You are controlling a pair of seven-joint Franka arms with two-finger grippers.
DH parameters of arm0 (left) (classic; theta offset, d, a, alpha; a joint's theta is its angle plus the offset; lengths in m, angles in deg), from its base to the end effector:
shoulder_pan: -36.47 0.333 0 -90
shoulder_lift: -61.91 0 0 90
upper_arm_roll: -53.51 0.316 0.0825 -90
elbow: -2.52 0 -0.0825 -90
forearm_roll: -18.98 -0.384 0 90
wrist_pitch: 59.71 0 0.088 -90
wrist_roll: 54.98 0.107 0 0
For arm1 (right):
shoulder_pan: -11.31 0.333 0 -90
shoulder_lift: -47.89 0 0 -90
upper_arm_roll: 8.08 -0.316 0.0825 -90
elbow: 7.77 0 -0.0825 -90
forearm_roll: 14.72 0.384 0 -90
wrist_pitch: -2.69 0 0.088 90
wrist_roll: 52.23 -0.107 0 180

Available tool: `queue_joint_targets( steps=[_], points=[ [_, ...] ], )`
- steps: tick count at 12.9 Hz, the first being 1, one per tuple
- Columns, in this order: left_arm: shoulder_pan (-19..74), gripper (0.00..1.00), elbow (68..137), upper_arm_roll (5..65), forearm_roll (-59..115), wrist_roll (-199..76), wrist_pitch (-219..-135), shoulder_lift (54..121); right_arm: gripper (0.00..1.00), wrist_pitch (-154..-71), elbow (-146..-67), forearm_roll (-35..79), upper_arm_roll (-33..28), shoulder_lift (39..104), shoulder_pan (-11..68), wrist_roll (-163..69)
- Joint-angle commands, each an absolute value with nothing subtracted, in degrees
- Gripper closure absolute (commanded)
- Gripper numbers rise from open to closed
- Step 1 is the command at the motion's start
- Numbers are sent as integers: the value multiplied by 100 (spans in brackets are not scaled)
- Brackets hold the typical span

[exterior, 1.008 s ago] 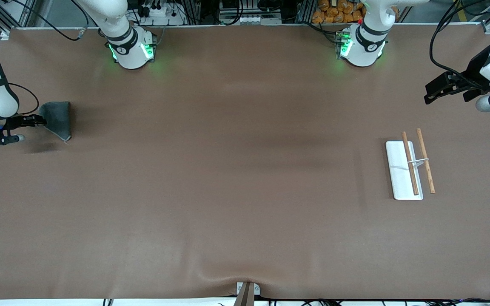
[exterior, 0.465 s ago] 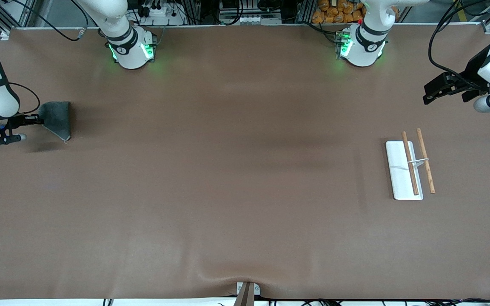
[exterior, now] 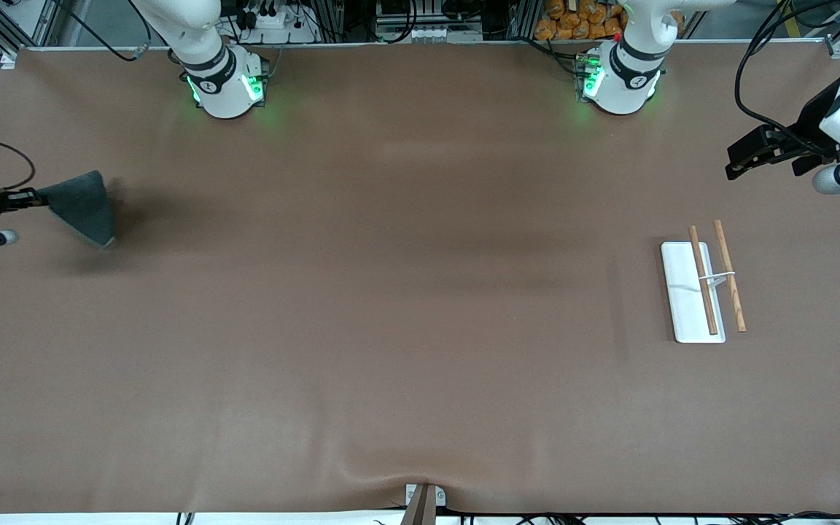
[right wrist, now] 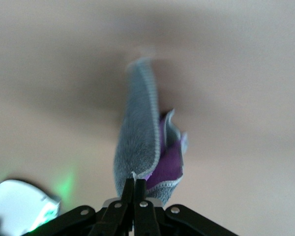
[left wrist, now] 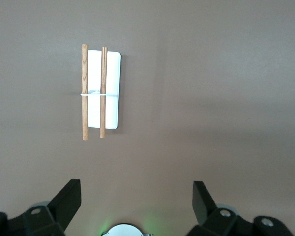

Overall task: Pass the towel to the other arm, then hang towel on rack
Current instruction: 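Carry the towel toward the table middle while the left gripper reaches it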

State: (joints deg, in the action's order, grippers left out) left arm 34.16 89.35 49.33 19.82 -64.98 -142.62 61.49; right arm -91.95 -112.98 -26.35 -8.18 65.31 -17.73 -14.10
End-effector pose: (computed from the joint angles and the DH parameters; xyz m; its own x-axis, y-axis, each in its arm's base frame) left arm 0.5359 -0.0629 0.6438 0.9963 0.0597 -0.0626 0.0600 -0.9982 0.0033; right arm 0.4889 -0.2933 0.3382 0.8475 0.2373 -0.4748 0.1835 -0.9703 -0.1575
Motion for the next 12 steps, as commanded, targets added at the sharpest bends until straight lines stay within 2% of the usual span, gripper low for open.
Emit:
queue_joint_targets(
  steps=[1, 7, 12],
  points=[
    [3436, 0, 8813, 4929, 2039, -6351, -14154, 6208, 100, -8312, -10719, -2501, -808, 6521, -1437, -1968],
    [3454, 0, 8822, 4929, 2039, -6351, -14154, 6243, 100, -7273, -10472, -1369, -799, 6107, -532, -3962],
    [3454, 0, 8822, 4938, 2039, -6351, -14145, 6235, 100, -7017, -10155, -243, -799, 6116, 391, -6124]
  ],
)
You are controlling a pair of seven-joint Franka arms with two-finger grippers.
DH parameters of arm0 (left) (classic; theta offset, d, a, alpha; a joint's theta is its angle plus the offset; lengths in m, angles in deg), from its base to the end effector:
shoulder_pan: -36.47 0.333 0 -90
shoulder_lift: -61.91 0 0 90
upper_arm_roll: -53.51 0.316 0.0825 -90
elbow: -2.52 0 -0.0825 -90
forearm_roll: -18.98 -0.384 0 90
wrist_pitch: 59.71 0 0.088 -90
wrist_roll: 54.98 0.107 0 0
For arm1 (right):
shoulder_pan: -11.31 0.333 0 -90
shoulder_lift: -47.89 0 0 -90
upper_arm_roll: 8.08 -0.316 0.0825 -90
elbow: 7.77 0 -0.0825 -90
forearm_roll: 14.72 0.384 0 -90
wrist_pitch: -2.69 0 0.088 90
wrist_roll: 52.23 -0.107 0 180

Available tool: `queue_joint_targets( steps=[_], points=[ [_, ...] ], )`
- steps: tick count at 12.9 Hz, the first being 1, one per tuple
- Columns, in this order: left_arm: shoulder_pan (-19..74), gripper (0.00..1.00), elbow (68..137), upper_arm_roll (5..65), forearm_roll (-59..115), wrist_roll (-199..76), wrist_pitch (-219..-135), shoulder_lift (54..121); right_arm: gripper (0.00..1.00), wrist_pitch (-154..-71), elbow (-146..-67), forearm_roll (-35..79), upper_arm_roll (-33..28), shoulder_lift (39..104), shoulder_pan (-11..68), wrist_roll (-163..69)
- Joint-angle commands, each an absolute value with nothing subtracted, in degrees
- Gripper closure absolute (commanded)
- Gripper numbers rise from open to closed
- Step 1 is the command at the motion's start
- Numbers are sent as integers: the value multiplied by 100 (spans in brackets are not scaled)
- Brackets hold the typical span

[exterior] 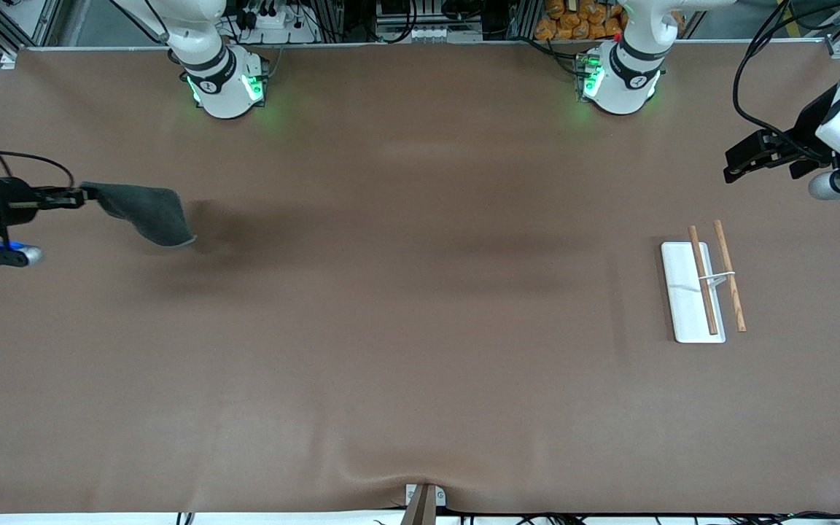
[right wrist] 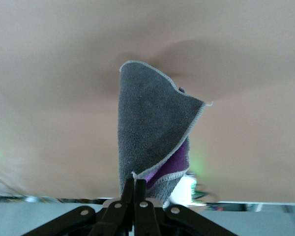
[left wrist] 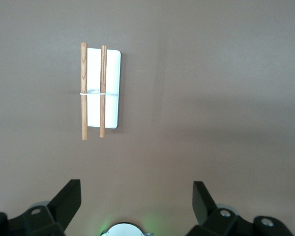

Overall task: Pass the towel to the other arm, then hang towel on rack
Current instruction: 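Carry the towel toward the table middle while the left gripper reaches it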

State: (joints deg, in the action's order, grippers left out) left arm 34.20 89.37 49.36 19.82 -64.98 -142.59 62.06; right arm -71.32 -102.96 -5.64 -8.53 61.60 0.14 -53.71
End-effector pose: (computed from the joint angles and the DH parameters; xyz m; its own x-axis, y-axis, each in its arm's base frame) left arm 0.5390 -0.0623 0.6382 0.9954 0.0609 -0.0733 0.0612 -0.9981 0.0021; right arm 0.5505 -0.0841 0.4376 0.8090 -0.1340 -0.5724 -0.2550 -0.9573 -0.1364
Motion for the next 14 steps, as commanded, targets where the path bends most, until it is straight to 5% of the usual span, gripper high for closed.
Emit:
queue_joint_targets(
  steps=[1, 5, 14],
  points=[
    [3454, 0, 8822, 4929, 2039, -6359, -14154, 6235, 100, -7035, -10103, 37, -799, 6116, 593, -6589],
    [3375, 0, 8786, 4929, 2310, -6474, -14451, 6524, 100, -7560, -9935, 1102, -799, 6160, 1419, -8610],
    [3270, 0, 8804, 4912, 3294, -7034, -15331, 7456, 100, -10388, -9935, 2683, -799, 6309, 3370, -12627]
  ],
)
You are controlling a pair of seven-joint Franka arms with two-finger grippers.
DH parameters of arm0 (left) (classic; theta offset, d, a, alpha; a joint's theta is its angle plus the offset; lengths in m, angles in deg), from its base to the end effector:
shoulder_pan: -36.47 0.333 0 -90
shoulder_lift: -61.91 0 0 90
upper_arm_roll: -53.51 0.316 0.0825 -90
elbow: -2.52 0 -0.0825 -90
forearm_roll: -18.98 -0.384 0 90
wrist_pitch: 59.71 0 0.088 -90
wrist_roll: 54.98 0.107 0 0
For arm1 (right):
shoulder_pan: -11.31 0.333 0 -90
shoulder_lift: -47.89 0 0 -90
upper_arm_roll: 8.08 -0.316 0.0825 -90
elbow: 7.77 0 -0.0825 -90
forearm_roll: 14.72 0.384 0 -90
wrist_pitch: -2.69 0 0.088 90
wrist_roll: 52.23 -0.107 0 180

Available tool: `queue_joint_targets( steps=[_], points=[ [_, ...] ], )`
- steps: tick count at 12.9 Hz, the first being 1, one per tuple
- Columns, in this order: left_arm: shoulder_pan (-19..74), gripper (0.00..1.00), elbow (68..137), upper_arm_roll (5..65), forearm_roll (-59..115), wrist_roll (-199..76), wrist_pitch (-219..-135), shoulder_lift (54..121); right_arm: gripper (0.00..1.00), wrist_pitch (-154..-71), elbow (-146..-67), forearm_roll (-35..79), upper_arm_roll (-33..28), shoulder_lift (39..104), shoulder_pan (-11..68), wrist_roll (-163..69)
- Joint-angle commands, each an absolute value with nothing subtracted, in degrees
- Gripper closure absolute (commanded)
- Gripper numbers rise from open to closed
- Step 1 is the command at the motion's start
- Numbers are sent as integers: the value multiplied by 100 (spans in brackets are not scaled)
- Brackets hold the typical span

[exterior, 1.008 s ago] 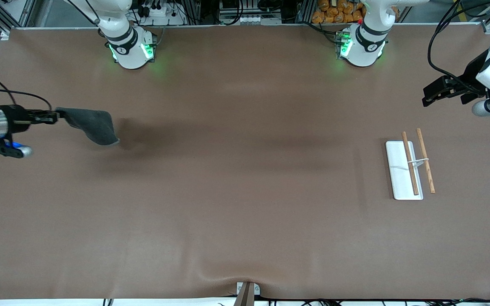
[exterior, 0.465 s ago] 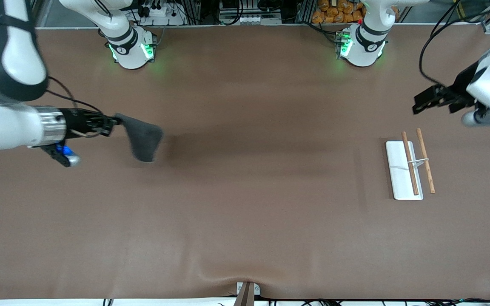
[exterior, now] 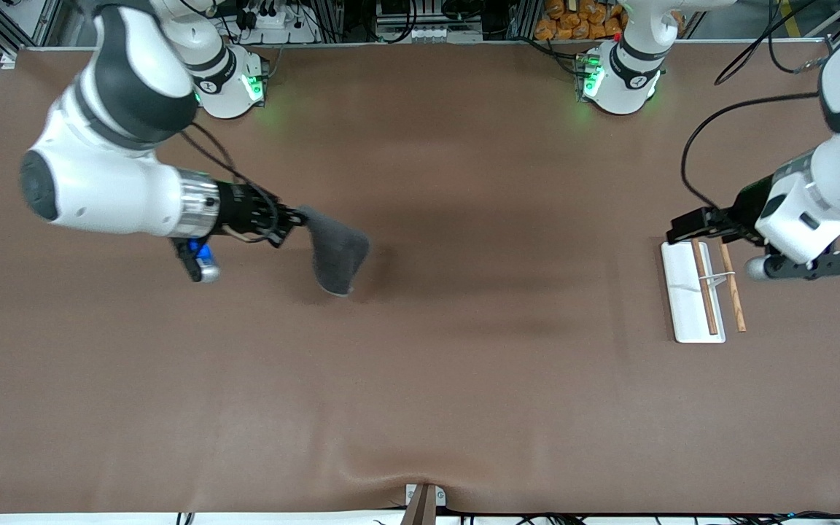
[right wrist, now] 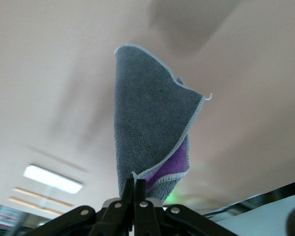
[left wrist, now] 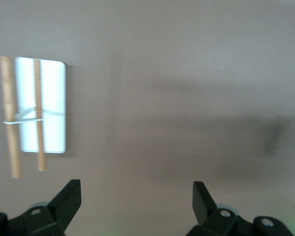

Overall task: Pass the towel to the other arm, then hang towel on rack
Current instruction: 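Carry the towel toward the table middle while the left gripper reaches it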

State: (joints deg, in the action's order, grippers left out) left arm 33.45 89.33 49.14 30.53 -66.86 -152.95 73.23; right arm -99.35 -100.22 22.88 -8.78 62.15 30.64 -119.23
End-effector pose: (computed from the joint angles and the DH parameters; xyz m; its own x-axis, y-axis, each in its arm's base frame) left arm 0.6063 -0.0951 0.5426 0.9880 0.0859 -0.1280 0.1095 -0.9755 0.1906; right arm 0.5774 0.2658 0.4911 0.4756 -0.6540 -0.5883 -0.8500 -0.5139 -0.1158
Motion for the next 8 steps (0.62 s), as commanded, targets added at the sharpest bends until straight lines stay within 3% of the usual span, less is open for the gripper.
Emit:
queue_joint_targets(
  steps=[1, 5, 8],
  points=[
    [3191, 0, 8795, 4903, 3331, -7332, -15367, 7517, 100, -10879, -9900, 2912, -790, 6362, 3607, -13067],
    [2874, 0, 8813, 4903, 3471, -8255, -15806, 7851, 100, -12726, -9515, 3020, -781, 6879, 4680, -15166],
    [2777, 0, 8813, 4903, 3507, -8757, -15973, 8123, 100, -13256, -9146, 2976, -773, 7205, 4919, -16320]
  ],
)
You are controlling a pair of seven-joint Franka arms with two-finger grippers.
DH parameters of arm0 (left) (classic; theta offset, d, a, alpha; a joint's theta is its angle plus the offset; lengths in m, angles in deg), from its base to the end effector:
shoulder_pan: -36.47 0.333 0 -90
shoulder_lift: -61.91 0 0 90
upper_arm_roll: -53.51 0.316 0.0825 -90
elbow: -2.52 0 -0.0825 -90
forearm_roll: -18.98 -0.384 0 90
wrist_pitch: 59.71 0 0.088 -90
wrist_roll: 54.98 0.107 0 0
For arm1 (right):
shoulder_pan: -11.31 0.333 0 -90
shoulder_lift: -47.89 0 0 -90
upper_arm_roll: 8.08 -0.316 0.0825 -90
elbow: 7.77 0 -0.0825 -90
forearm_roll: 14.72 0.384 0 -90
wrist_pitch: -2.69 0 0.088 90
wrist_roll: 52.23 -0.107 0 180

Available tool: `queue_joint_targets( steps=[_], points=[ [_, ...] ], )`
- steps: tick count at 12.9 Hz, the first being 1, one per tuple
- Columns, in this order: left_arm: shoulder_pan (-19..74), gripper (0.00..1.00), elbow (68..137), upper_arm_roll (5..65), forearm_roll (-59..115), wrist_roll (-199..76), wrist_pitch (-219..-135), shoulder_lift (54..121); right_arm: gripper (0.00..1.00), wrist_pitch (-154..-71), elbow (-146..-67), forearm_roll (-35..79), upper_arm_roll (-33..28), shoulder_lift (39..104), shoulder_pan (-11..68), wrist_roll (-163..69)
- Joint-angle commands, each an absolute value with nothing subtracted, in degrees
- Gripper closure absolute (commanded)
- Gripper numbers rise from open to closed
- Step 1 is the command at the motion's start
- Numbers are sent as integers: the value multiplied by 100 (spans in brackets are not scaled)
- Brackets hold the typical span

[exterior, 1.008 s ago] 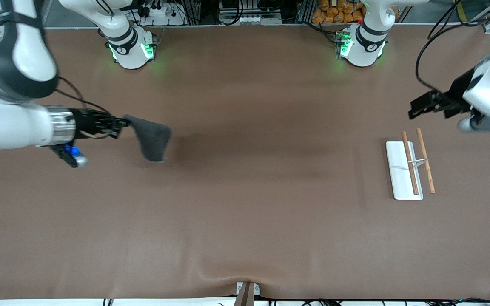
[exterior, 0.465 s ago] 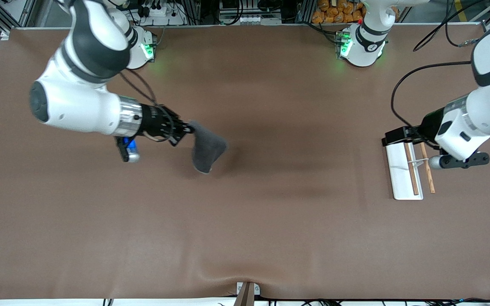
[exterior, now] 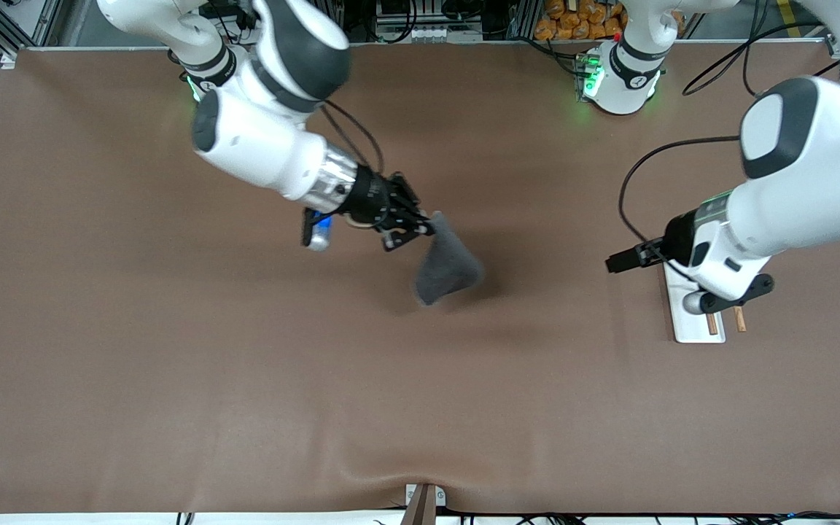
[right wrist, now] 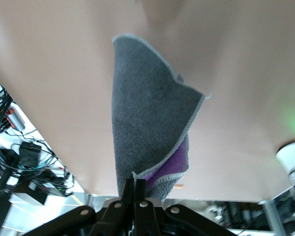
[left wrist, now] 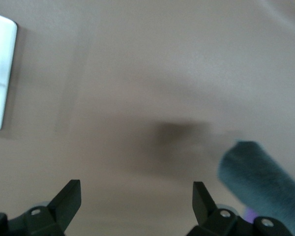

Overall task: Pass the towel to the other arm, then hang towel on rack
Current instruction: 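Carry the towel toward the table middle while the left gripper reaches it, then grasp the towel's hanging end with the left gripper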

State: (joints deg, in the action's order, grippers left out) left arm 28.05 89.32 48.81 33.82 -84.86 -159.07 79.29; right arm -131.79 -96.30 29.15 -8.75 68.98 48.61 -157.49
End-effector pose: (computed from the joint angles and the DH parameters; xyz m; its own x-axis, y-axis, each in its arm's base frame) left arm 0.6243 -0.1632 0.4859 0.9253 0.3139 -0.2129 0.3545 -0.9153 0.1913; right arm 0.5513 0.4416 0.4907 -0.0047 -0.7196 -0.6943 -0.9969 0.0579 -0.0533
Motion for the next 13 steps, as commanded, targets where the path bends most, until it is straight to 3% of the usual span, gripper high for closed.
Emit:
queue_joint_targets(
  steps=[1, 7, 13],
  points=[
    [2734, 0, 8813, 4903, 3620, -8994, -15991, 8220, 100, -13484, -9118, 3019, -773, 7284, 4884, -16715],
    [2462, 0, 8769, 4903, 4376, -11103, -16377, 8739, 100, -14222, -8425, 2967, -764, 7969, 5138, -17667],
    [2285, 0, 8725, 4885, 4640, -11774, -17342, 9135, 100, -14698, -7844, 2976, -746, 8524, 5262, -17694]
  ],
)
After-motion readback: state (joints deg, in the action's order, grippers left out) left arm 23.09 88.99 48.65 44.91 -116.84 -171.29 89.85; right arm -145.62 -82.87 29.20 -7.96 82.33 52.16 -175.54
